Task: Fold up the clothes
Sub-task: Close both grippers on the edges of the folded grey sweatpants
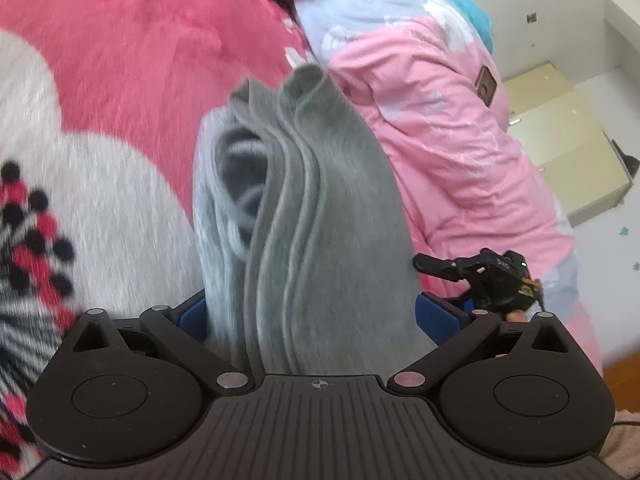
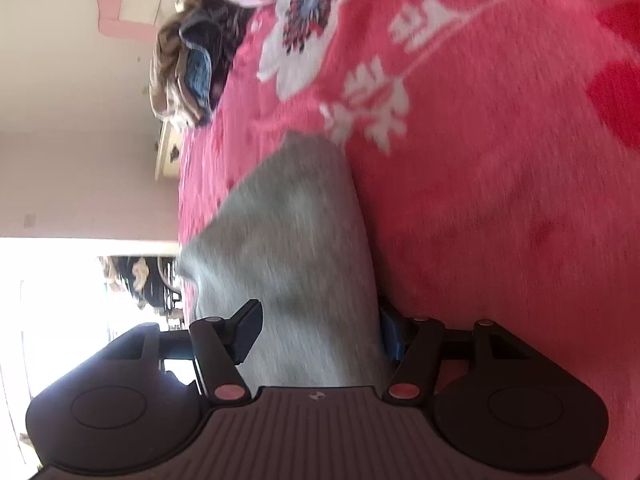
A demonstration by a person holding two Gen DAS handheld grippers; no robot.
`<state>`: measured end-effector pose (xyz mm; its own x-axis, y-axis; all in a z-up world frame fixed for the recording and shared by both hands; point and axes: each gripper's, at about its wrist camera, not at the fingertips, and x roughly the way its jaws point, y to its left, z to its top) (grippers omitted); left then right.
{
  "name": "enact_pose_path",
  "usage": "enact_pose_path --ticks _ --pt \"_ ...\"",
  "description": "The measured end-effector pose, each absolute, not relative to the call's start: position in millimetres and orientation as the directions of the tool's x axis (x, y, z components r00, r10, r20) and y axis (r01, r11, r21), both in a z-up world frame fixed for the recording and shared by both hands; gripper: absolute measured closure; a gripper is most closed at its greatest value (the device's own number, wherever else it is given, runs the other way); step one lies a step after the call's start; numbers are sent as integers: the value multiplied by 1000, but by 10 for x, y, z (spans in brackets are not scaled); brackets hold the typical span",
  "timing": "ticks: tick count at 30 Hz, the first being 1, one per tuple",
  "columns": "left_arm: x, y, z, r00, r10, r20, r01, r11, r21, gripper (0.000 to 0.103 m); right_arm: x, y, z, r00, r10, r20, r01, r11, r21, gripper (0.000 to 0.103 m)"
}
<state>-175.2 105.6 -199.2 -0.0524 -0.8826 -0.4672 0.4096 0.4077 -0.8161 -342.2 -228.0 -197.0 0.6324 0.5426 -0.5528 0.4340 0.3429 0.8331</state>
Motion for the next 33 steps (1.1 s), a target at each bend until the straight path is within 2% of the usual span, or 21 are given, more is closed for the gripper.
enact_pose_path --ticks 3,6,8,11,16,18,23,26,28,29,33 --pt "-1788 1084 -2040 -95 -891 -443 389 376 -841 3 -3422 -2201 -1961 573 594 -565 419 380 825 40" --pt "-1750 1065 -2057 -65 -892 -447 370 394 -841 9 -3388 -2173 -1934 571 589 -572 402 407 820 38" --pt "-1693 1048 -2070 -39 -896 -442 342 404 -849 18 -3359 -2199 -1935 596 580 -556 397 389 831 38" --pt "-1586 993 -2120 -20 -901 -433 309 406 -860 25 -3281 -2267 -1960 641 560 -524 388 352 852 39" --pt "-1562 903 -2122 -23 -895 -445 352 409 -842 27 -3159 -2244 -2030 650 567 -507 379 337 862 39" --pt "-1616 930 -2109 -27 -895 -446 372 405 -835 30 -3192 -2186 -2020 629 588 -509 368 351 861 40" --pt "-1633 996 -2184 -24 -902 -431 327 401 -856 44 -3223 -2061 -1966 588 594 -549 356 420 835 48" --pt "-1666 960 -2118 5 -887 -462 353 433 -829 50 -3165 -1991 -1841 578 551 -602 347 503 792 60" --pt "-1716 949 -2026 28 -880 -475 386 447 -807 55 -3175 -1902 -1678 581 511 -633 317 575 754 72" --pt "-1736 956 -1980 37 -883 -468 395 443 -805 59 -3184 -1858 -1598 585 493 -644 301 606 737 75" --pt "-1771 952 -1776 65 -891 -448 441 429 -788 62 -3204 -1735 -1297 612 442 -656 239 687 686 77"
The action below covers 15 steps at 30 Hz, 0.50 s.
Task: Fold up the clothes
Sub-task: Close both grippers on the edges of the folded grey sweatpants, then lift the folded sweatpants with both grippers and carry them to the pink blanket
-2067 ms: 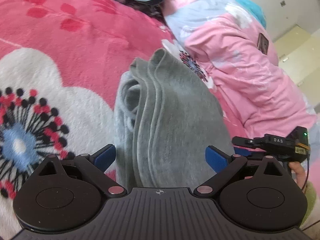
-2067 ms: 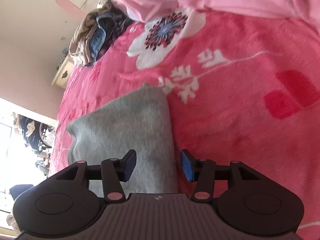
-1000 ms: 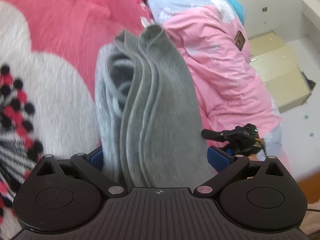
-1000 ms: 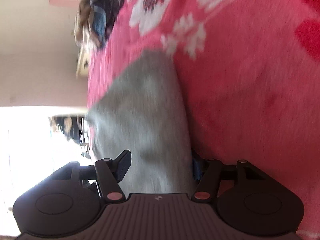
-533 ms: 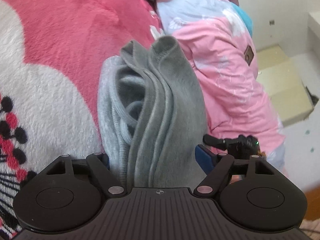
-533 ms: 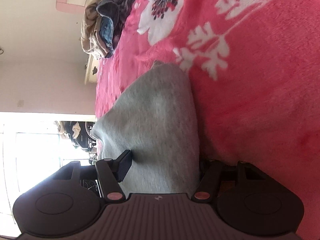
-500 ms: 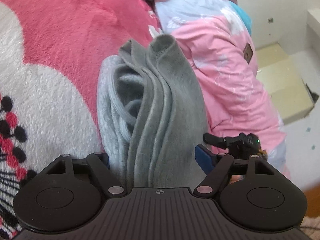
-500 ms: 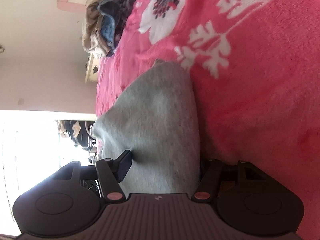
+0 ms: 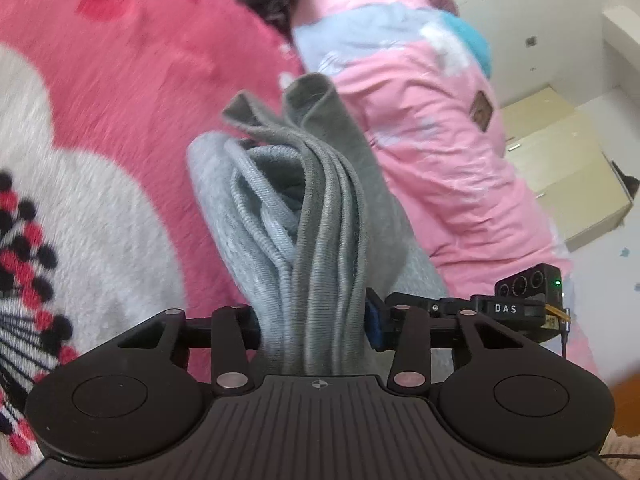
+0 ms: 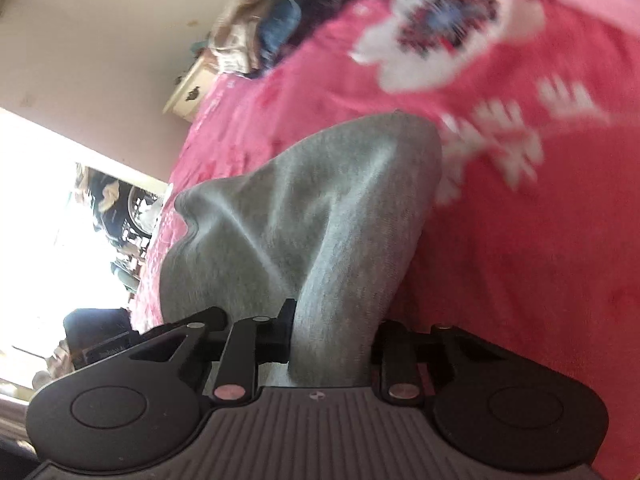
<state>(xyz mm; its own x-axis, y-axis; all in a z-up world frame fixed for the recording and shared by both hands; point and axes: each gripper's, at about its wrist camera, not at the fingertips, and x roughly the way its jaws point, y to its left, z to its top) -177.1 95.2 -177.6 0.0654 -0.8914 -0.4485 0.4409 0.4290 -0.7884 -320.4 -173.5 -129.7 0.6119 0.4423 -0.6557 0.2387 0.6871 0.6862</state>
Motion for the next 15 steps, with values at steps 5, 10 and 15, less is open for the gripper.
enact_pose_path --ticks 5,10,15 --pt "-1616 852 -1475 100 -902 -420 479 414 -774 63 -3010 -1802 -964 644 414 -644 194 726 660 77" --pt "-1274 699 -1118 163 -902 -400 496 425 -757 63 -2550 -2000 -624 665 423 -615 116 755 645 77" --pt "-915 481 -633 233 -873 -428 512 484 -710 63 -2016 -2287 -311 691 475 -546 8 750 662 77"
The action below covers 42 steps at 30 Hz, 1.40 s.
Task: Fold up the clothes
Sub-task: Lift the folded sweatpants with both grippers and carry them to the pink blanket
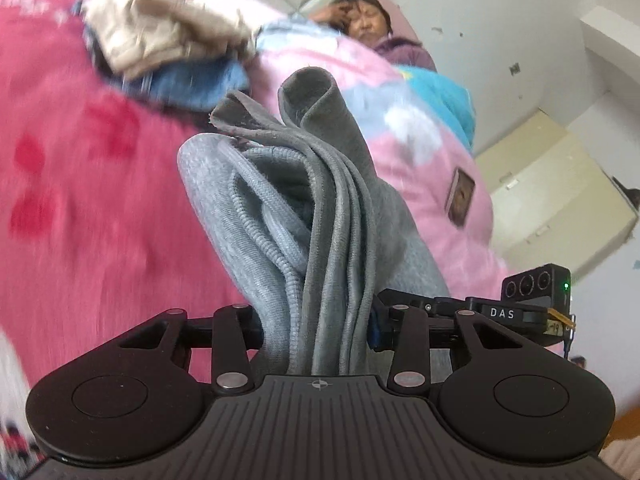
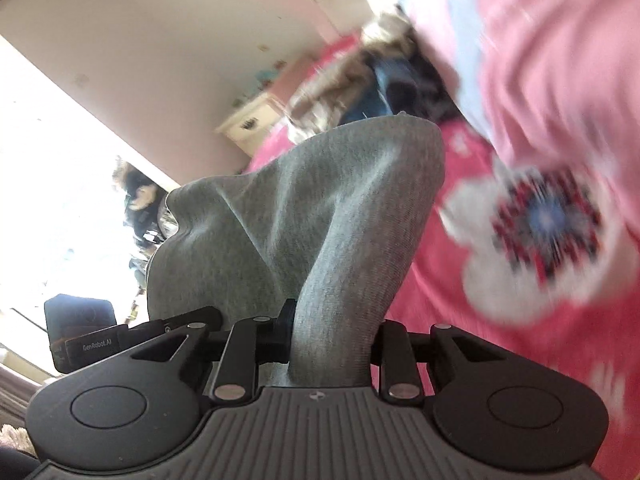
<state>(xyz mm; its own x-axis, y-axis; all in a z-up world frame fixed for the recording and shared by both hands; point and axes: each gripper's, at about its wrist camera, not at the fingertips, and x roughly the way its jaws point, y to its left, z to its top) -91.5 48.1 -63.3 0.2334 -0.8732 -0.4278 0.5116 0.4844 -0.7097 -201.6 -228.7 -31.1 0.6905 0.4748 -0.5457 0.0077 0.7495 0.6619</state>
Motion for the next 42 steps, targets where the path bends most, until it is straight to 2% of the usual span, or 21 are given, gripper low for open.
enact_pose_path --ticks 5,10,13,19,26,31,34,42 --pt "-708 209 81 279 -816 -506 511 572 -641 63 -1700 -2611 93 695 546 -468 -22 667 745 77" --pt "-795 -40 995 314 -769 -556 493 633 -597 63 -1594 -2928 847 668 615 -419 -68 611 789 77" --pt "-1066 -155 1496 372 -756 -538 456 654 -604 63 -1655 -3132 1361 652 647 -395 -102 591 801 77" --pt "-1907 -323 2179 503 -709 -494 324 685 -652 63 -2008 -3411 2196 585 700 -410 -187 609 771 77" --pt "-2794 -549 2869 638 -559 -529 145 762 -631 63 -2192 -3565 2780 427 809 -404 -307 550 777 77" --pt "-3011 -622 3050 671 -522 -527 151 792 -592 63 -2319 -3620 2882 416 835 -359 -353 512 783 77" --pt "-2982 -618 3011 655 -525 -544 168 803 -572 63 -2418 -3586 2812 430 826 -364 -328 518 790 77" --pt "-2816 -3 2738 578 -586 -569 174 769 -615 63 -2581 -2830 2670 443 745 -498 -255 637 727 77"
